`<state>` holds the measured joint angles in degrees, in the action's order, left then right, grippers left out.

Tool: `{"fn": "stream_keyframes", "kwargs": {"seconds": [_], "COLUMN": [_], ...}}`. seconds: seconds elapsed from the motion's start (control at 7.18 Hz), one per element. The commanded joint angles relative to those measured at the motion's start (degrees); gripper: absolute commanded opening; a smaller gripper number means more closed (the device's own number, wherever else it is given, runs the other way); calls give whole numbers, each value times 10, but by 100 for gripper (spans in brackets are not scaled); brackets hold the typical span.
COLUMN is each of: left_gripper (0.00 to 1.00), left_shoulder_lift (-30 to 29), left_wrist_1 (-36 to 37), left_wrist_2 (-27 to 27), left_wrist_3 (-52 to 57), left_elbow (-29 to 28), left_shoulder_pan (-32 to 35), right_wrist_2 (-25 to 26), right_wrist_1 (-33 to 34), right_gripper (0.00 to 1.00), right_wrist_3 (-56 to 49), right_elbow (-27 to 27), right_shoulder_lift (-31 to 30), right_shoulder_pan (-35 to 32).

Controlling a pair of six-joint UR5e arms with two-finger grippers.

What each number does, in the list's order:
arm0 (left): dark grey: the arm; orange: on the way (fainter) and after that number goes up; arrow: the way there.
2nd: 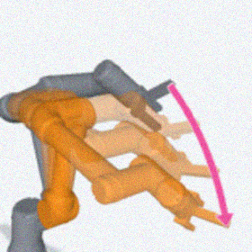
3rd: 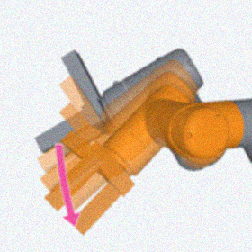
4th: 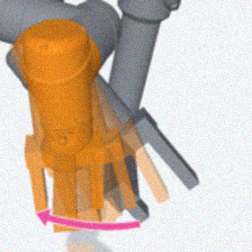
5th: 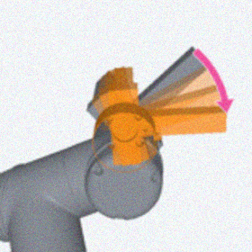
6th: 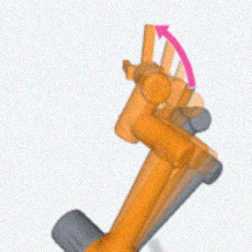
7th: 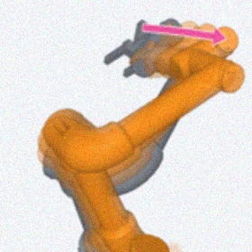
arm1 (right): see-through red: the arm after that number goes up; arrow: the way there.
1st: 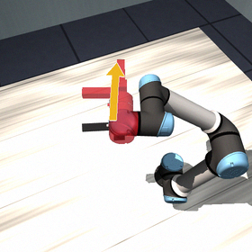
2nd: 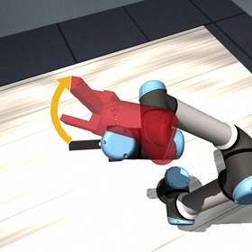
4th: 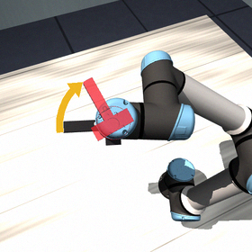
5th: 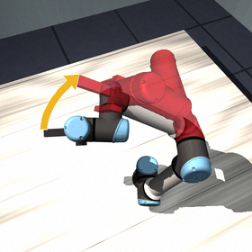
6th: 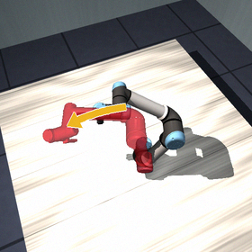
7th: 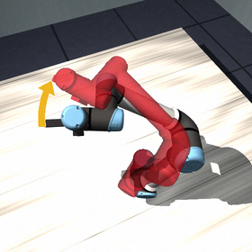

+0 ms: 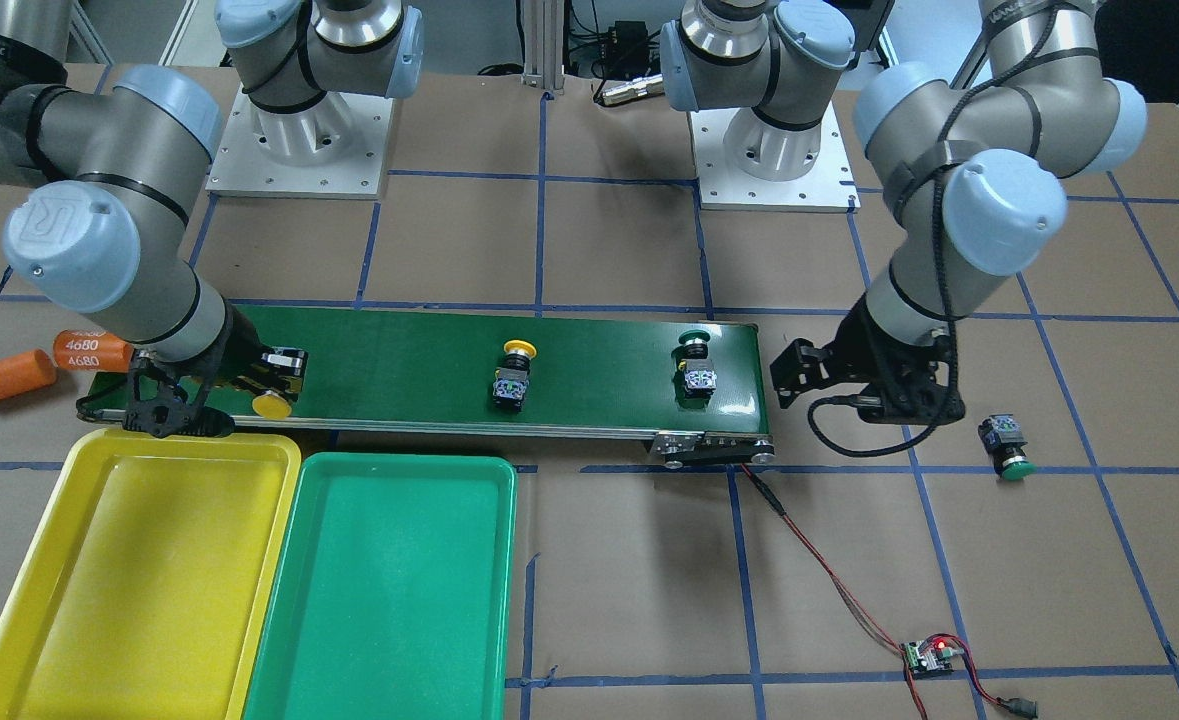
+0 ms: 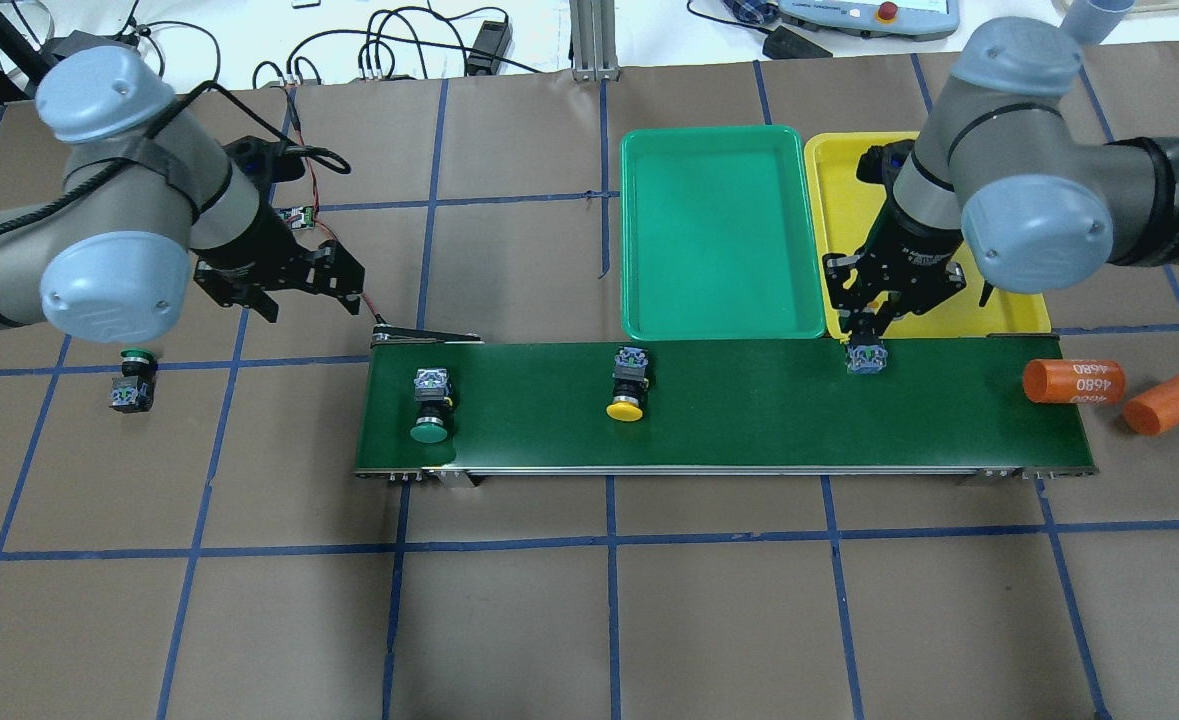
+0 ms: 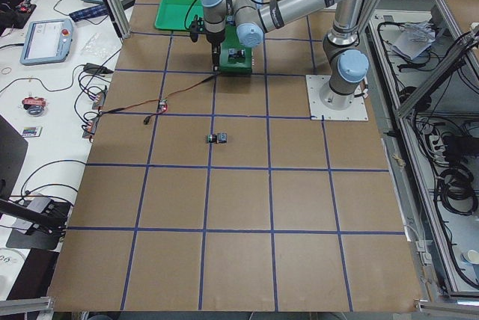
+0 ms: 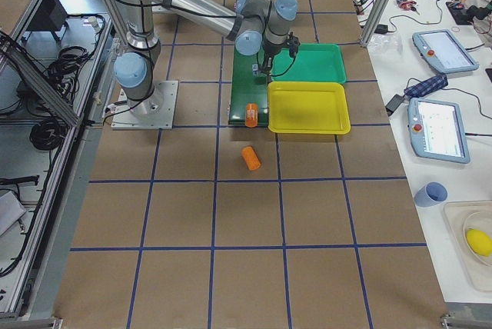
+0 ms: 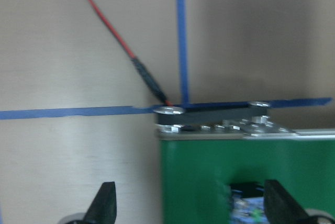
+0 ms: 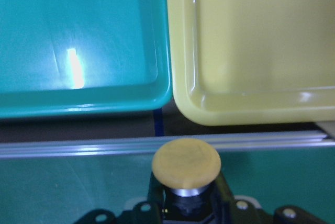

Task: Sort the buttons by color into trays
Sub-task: 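Lift yellow button into yellow tray with right gripper while left returns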

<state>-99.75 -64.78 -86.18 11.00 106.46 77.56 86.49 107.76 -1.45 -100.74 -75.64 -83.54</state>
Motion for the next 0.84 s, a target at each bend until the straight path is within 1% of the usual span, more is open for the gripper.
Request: {"fn": "stream_keyframes", "kwargs": {"seconds": [0.0,0.14,0.28,0.42,0.56,0.7], "left_gripper": [100,100,100,100,100,100], "left_shoulder_lift": [-23,-33,-51,-70,-90,-109], "left_wrist_1": [12,23,45,74,86,147], "left_wrist_2": [-32,-34,-34,-33,-30,-35], "left_wrist_3": [88,128,140,140,137,144], "left_elbow": [5,6,7,11,24,33], "left_shoulder_pan": [-106,-148,-191,-205,-205,-207], "right_wrist_2": [20,12,12,11,11,14], "right_wrist_1": [6,3,3,4,2,-7], "right_gripper": [0,0,13,97,100,100], "right_wrist_3": [-7,-49,-52,-45,-44,-43], "right_elbow": [137,170,168,168,168,168], "right_shoulder_lift": [113,158,166,166,162,149], "right_shoulder_pan": [30,71,92,92,91,89]}}
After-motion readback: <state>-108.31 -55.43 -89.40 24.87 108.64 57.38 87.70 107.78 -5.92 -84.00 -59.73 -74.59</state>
